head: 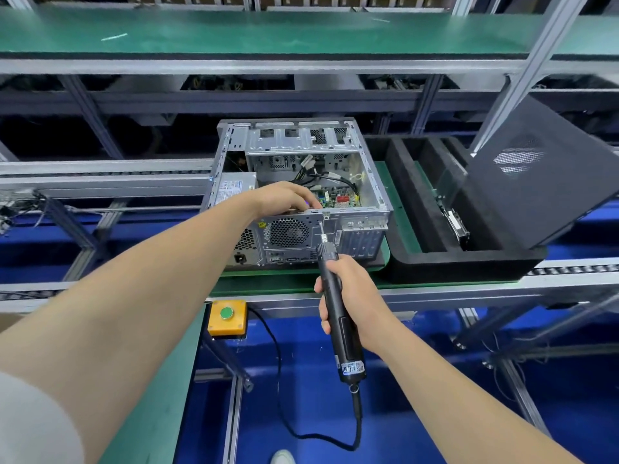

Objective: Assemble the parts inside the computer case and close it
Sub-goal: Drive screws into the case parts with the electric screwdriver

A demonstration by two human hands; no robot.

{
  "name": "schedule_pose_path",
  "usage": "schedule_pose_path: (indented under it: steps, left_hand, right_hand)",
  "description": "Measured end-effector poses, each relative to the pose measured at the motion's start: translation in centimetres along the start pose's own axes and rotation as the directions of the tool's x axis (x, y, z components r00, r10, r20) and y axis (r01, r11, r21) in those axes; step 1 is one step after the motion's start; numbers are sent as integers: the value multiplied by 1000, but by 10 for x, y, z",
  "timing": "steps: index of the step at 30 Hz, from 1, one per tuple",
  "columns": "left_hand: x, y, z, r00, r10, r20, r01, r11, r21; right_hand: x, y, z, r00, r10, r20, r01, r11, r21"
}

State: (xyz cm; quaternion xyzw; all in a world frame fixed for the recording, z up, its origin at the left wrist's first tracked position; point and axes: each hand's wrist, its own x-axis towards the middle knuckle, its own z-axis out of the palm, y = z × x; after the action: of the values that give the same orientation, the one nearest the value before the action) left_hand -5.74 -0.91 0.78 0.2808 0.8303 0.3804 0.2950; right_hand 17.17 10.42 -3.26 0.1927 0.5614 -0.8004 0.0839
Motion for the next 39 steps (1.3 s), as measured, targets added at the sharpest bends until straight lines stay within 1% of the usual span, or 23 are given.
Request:
schedule_pose_path:
  steps: [3,7,9,11,15,17,23,28,33,39]
  left_hand:
    - [0,-1,2,999,36,35,-38,999,37]
    - [-11,4,-5,988,119,102,-123,992,29]
    - [-16,8,-11,979,127,162,-141,987,77]
    - [-18,9,-14,972,104,212,-131,984,119]
    - [-18,10,-15,983,-1,186,-16,996,90]
    - [-17,9,-16,981,-16,194,0,997,79]
    - [-14,12,-15,973,-30,230,1,992,124]
    - [-15,14,-14,971,-14,238,-3,997,72]
    - [-15,16,-14,982,-15,186,-5,994,105]
    - [-13,12,-15,987,22,162,-45,989,139]
  right_hand:
    - [0,4,0,999,-20,32,21,1000,-12]
    - [1,6,2,996,-67,57,68,998,-18]
    - [3,4,4,995,-89,52,90,996,-10]
    - [6,1,6,992,-115,53,116,993,-12]
    - [12,-6,7,989,-139,50,139,990,-13]
    - [15,-7,7,990,-137,36,138,990,-19]
    - [21,-7,6,992,-125,23,126,991,-38]
    - [22,-6,5,994,-105,10,105,994,-42]
    - [22,-3,10,991,-132,-7,132,991,-5]
    - [24,-1,16,994,-99,-38,99,995,-8]
